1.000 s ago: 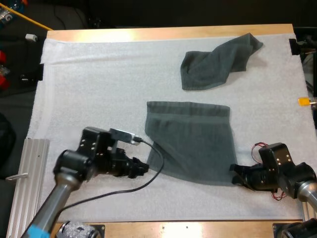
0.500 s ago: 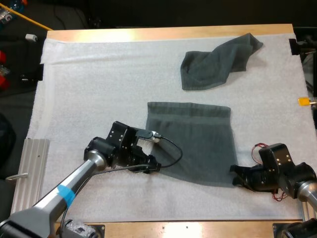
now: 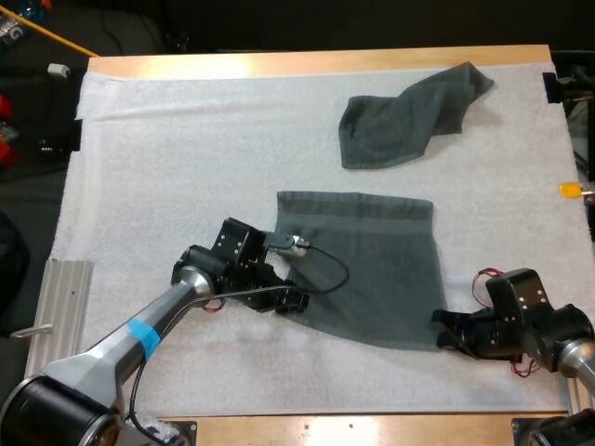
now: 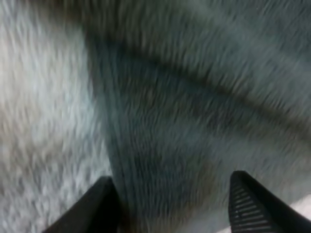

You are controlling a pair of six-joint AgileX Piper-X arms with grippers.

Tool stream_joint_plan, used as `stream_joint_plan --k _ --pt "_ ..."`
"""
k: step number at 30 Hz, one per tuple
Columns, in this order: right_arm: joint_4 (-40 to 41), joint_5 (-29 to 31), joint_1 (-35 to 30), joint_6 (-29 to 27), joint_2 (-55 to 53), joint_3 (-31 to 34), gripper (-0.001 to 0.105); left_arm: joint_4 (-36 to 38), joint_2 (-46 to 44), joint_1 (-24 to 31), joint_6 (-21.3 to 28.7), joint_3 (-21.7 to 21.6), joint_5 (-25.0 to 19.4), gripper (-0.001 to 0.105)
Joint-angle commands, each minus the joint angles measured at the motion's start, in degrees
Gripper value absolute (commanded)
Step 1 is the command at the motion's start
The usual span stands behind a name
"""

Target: Pick towel from pile, fold and stack

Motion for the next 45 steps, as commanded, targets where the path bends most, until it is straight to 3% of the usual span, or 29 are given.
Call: stream_joint_plan --k 1,5,10,12,17,18,25,37,39,45 --pt "0.7 -0.1 -0.2 -0.6 -0.4 0.2 0.0 -0.5 0.0 -0.3 -0.5 -0.5 -0.5 0.041" --pt "0.7 -0.1 -0.2 -0.6 -0.4 0.2 0.0 0.8 0.2 -0.3 -0.3 -0.5 -0.5 0.026" --pt "0.7 -0.1 -0.2 -0.6 -0.4 0.2 0.0 1.6 0.3 -0.3 0.2 -0.5 -0.5 0.026" --pt "0.7 -0.1 -0.2 -0.6 -0.4 0.2 0.0 2.0 0.3 -0.3 0.2 -0.5 -0.5 0.03" --pt "0.7 -0.3 -0.2 -0.6 -0.4 0.2 0.0 2.7 0.3 -0.3 0.2 -0.5 -2.5 0.064" --pt "0.7 -0.3 -0.2 -0.6 -0.4 0.2 0.0 2.7 0.3 -0.3 0.2 -0.5 -2.5 0.065" --pt "0.7 -0.3 -0.2 -0.6 -0.4 0.2 0.0 2.7 0.3 -0.3 0.2 -0.5 -2.9 0.049" --pt "0.2 -1.4 -0.2 -0.6 -0.4 0.2 0.0 4.2 5.8 -1.9 -0.9 -0.5 1.9 0.049" --pt "0.2 -1.3 -0.2 -0.6 -0.4 0.2 0.0 4.2 6.0 -2.6 -0.9 -0.5 2.1 0.046" --pt "0.2 -1.3 -0.2 -0.6 -0.4 0.2 0.0 7.0 6.0 -3.6 -1.1 -0.9 -0.3 0.003"
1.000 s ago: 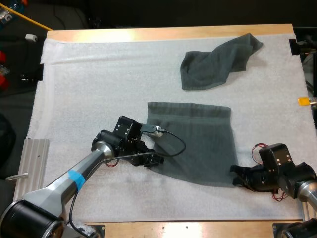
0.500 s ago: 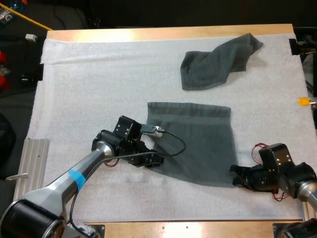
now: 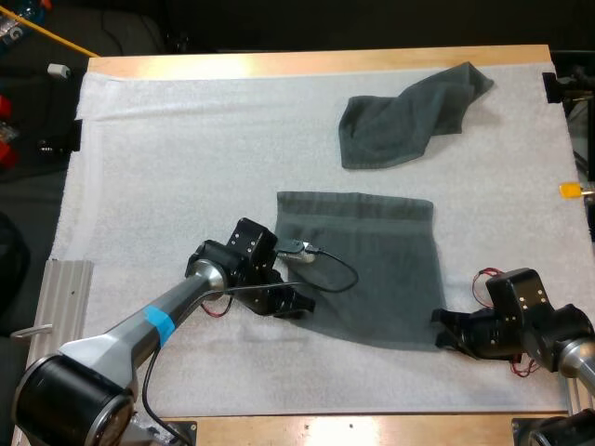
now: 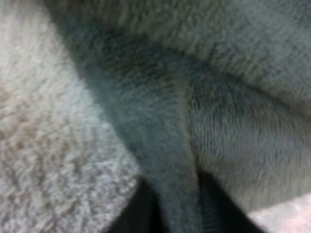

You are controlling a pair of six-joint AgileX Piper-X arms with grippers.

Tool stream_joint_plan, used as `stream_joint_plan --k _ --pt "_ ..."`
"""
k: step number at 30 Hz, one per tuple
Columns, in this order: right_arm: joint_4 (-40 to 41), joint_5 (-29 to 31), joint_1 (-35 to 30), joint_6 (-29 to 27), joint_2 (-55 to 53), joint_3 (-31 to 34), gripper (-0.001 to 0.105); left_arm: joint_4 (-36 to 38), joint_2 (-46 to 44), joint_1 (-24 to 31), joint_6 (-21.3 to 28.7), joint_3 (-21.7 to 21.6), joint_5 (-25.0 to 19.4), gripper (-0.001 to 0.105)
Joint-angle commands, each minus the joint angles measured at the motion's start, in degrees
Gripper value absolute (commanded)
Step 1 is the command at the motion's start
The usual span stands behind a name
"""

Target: Pick towel from pile, fold and stack

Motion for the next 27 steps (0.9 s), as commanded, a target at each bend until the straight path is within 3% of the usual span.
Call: stream_joint_plan --k 1,7,12,21,27 --pt "0.3 -0.6 -0.2 -0.6 -0.4 0.2 0.0 3.4 1.2 -0.8 -0.2 0.6 -1.3 0.0" --pt "0.4 -2.8 -0.2 -1.3 -1.7 -0.2 0.0 7.1 -4.7 -0.8 2.7 0.5 -3.3 0.0" --pt "3.8 -3.3 -0.2 -2.0 -6.1 -2.5 0.0 11.7 -14.1 -0.8 4.4 0.5 -2.4 0.0" --pt "17.2 -3.3 -0.2 -3.3 -14.9 -7.3 0.0 21.3 -25.8 -0.8 6.1 0.5 1.5 0.0" --pt "24.6 -3.8 2.5 -3.3 -20.3 -7.3 0.0 24.4 -31.2 -0.8 6.6 0.5 9.2 0.0"
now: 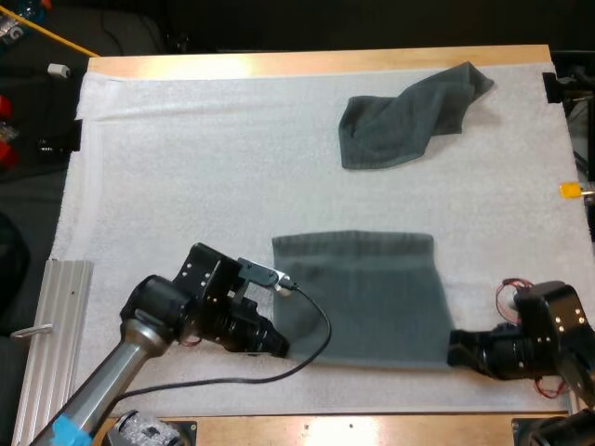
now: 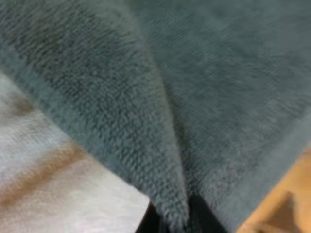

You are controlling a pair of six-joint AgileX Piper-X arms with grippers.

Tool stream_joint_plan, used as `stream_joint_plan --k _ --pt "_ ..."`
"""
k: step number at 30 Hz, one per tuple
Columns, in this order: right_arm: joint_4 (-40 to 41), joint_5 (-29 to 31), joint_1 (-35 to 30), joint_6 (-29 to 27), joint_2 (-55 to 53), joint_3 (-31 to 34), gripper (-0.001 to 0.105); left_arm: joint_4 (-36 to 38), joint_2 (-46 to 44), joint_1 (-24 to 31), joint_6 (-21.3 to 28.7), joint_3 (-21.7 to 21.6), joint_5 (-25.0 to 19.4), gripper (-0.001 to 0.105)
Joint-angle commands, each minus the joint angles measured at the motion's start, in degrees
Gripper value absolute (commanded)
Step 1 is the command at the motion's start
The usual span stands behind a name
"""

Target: Pick towel from pile, fold and stack

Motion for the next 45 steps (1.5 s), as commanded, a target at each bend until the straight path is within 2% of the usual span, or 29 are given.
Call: stream_joint_plan --k 1,4,9,13,17,20,27,32,38,45 --pt "1.7 0.3 1.4 -0.1 -1.2 -0.4 0.0 0.9 -0.5 -0.3 0.6 -0.1 2.5 0.0" --pt "-0.4 0.4 3.6 3.6 -1.5 -0.4 0.0 0.2 0.2 -0.3 0.6 -0.1 3.7 0.0" --pt "-11.0 0.4 4.7 11.0 1.2 -0.3 0.0 -2.2 4.6 1.2 -0.1 -0.1 6.2 0.0" --pt "-20.0 0.4 4.7 15.6 6.4 -0.3 0.0 -7.7 10.3 5.1 -1.6 -0.1 12.7 0.0" --pt "-28.3 0.4 4.7 16.9 14.1 -0.3 0.0 -16.6 15.2 9.1 -6.6 -0.1 19.3 0.0" --pt "-33.3 0.4 4.7 18.9 19.1 -0.3 0.0 -21.6 18.1 10.6 -9.2 -0.1 20.8 0.0" --pt "-42.8 2.0 4.7 23.7 27.6 -0.3 0.0 -29.1 23.6 11.9 -13.1 -0.1 21.0 0.0" --pt "-47.5 6.3 4.4 27.3 31.6 -0.3 0.0 -35.3 25.8 13.5 -16.3 -0.1 20.8 0.0" --pt "-49.4 10.3 0.6 30.9 33.3 -0.3 0.0 -39.8 27.8 16.8 -20.0 -0.1 20.4 0.0" --pt "-49.4 12.5 -3.0 31.1 33.3 -0.3 0.0 -40.0 30.7 19.7 -20.4 -0.1 20.4 0.0"
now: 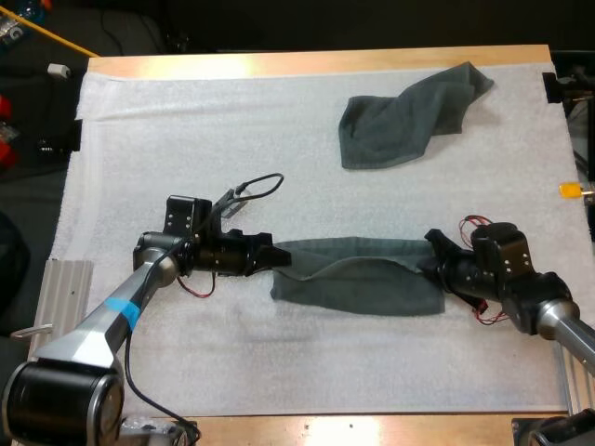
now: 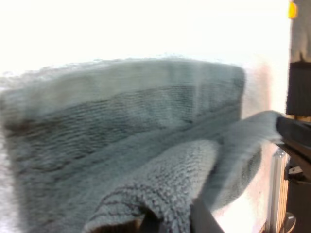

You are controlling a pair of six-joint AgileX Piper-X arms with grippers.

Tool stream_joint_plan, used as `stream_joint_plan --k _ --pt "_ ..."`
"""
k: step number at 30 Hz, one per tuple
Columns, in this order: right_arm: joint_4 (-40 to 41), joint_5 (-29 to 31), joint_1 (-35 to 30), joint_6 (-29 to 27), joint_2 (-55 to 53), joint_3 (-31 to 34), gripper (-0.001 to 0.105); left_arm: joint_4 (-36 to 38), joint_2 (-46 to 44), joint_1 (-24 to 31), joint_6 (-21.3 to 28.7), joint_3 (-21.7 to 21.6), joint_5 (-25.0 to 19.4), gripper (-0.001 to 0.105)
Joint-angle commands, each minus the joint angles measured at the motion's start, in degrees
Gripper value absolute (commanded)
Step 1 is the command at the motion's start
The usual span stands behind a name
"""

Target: Pick towel from pile, fold and stack

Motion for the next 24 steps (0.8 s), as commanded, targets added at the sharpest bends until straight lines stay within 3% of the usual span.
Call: stream_joint_plan --k 1,13,16,18,19,20,22,24 --pt "-0.4 1.2 -0.6 0.0 0.0 -0.3 0.0 -0.6 0.4 0.3 -0.4 -0.1 0.1 0.0" --pt "-2.8 3.4 -0.6 0.0 0.0 -0.3 0.0 -1.0 0.9 0.9 -0.4 -0.1 -3.3 0.001" --pt "-4.8 2.3 -0.6 -0.1 0.0 -0.3 0.0 -1.0 0.9 0.9 -0.4 -0.1 -3.3 0.015" --pt "-6.5 0.8 -0.6 -0.8 0.0 -0.3 0.0 -1.2 0.9 0.9 -0.4 -0.1 -3.3 0.032" --pt "-7.9 -0.1 -0.6 -1.1 0.0 -0.3 0.004 -1.5 0.9 0.9 -0.4 -0.1 -3.1 0.047" --pt "-9.2 -0.9 -0.6 -1.1 0.0 -0.3 0.01 -1.8 0.9 0.9 -0.4 -0.1 -2.8 0.062" --pt "-12.0 -2.2 -0.6 -1.1 0.0 -0.3 0.022 -1.9 0.7 0.9 -0.4 -0.1 -2.6 0.073" --pt "-15.1 -3.1 -0.6 -2.0 0.0 -0.3 0.041 -1.8 0.2 0.9 -0.4 -0.2 -2.4 0.068"
